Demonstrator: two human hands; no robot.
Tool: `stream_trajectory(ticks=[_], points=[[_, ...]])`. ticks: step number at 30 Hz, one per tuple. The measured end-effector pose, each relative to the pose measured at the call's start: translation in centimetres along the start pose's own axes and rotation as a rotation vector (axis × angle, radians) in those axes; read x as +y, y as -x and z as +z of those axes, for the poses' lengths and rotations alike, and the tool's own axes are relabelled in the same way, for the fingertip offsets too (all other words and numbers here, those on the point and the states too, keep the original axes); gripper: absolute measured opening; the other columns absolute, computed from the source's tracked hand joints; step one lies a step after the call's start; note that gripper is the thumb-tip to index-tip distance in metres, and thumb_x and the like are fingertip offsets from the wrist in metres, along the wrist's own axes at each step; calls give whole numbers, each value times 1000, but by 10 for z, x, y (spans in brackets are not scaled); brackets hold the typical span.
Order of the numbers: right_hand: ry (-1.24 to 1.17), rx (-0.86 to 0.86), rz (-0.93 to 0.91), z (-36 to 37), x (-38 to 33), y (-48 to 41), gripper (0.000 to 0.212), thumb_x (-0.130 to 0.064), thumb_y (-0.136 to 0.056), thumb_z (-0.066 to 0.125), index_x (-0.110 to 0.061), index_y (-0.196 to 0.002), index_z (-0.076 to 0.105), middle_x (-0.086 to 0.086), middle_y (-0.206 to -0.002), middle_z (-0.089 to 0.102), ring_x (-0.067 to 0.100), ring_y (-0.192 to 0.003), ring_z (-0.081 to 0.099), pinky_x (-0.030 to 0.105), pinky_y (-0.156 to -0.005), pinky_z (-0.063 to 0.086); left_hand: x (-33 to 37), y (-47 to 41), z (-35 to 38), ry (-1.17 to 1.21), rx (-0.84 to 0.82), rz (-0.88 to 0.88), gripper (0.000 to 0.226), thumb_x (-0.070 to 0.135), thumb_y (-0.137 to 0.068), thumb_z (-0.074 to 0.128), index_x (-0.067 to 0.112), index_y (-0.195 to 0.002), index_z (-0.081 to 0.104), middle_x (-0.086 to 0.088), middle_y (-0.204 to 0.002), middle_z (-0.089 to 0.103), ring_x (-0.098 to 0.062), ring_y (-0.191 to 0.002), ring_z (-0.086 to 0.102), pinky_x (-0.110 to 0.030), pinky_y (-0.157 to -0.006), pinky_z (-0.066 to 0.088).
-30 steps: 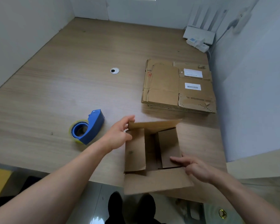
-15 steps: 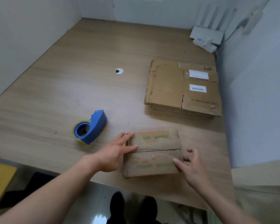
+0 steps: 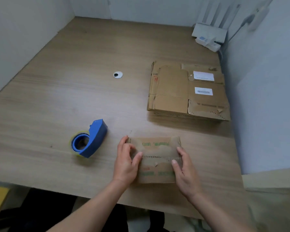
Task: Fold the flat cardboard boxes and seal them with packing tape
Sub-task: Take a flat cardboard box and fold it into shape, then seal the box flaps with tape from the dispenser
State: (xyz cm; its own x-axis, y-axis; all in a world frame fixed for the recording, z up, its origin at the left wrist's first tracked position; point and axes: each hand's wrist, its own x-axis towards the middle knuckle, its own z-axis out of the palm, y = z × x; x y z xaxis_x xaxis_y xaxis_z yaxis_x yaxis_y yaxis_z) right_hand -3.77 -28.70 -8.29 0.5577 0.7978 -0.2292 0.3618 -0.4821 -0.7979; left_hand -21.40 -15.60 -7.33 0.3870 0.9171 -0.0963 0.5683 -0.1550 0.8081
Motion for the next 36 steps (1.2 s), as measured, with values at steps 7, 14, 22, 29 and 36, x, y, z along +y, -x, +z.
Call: stream_trajectory(ticks=[7, 14, 22, 29, 36], points=[[12, 306, 121, 32, -35, -18, 7, -30, -97, 61, -26, -100, 56, -4, -98, 64, 18, -90, 62, 20, -66, 41, -14, -54, -20, -107, -72, 23, 23, 34, -87, 70, 28, -98, 50, 9, -133, 30, -16, -121, 41, -39, -103, 45], [201, 337, 117, 36, -37, -33, 12, -29, -95, 63, -22, -94, 53, -5, -90, 54, 16, -83, 53, 29, -68, 38, -17, -69, -21, -133, -128, 64, 18, 40, -91, 64, 30, -94, 48, 10, -127, 26, -17, -116, 41, -43, -99, 49], [216, 363, 80, 36, -35, -31, 13, -26, -93, 65, -23, -90, 53, -5, -86, 54, 17, -81, 53, 28, -66, 37, -54, -60, -104, -417, 68, 246, 53, 48, -76, 73, 10, -111, 61, -10, -127, 48, -29, -117, 46, -43, -90, 45], [232, 335, 97, 34, -36, -30, 11, -28, -94, 63, -23, -90, 54, -8, -86, 53, 13, -79, 51, 19, -63, 34, -88, -49, -117, -546, 18, -203, 57, 39, -77, 81, 17, -122, 53, -5, -116, 63, -32, -106, 61, -47, -85, 43], [236, 333, 115, 35, -32, -34, 14, -31, -95, 62, -23, -89, 53, -5, -88, 54, 15, -79, 52, 30, -62, 36, -85, -63, -118, -556, 3, -321, 36, 28, -88, 68, 17, -116, 48, -7, -109, 66, -34, -105, 60, -45, -97, 39]])
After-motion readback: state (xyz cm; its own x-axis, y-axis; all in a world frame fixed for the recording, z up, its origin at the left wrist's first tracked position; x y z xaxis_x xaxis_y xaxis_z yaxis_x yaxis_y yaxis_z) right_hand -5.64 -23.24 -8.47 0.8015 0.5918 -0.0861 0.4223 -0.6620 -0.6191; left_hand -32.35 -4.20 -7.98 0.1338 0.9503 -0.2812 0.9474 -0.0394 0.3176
